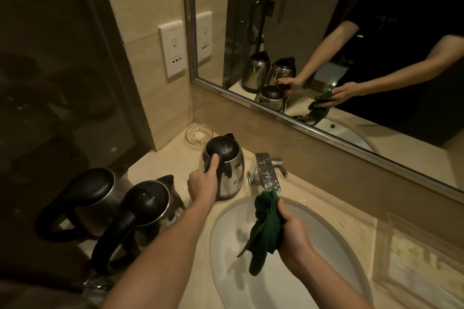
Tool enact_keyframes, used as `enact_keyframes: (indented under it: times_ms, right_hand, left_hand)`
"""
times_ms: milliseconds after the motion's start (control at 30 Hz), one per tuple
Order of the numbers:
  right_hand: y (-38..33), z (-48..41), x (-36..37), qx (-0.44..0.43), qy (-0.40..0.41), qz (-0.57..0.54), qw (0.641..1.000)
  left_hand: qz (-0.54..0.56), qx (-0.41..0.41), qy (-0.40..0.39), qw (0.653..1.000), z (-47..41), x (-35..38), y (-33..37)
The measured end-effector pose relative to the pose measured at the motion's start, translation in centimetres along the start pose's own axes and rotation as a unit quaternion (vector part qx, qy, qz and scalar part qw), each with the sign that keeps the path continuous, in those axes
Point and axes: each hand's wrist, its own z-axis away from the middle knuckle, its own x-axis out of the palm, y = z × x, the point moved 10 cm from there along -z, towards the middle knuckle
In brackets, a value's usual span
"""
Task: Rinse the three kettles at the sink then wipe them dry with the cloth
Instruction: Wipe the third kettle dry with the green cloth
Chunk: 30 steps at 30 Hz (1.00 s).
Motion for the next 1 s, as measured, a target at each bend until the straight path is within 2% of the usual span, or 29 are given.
enact_keyframes:
  times_ms: [533, 1000]
  right_hand:
    - [-0.9, 3.7, 0.0, -0.042, -0.011, 0.001, 0.999]
    - [5.5, 9.6, -0.6, -0.057, 0.053, -0.013, 0.997]
  left_hand:
    - [-0.047, 0.077, -0.01, 0.996, 8.1, -4.8, -2.1]
    - [-0.01, 0.141, -0.074, 0.987, 14.8, -11.0, -3.9]
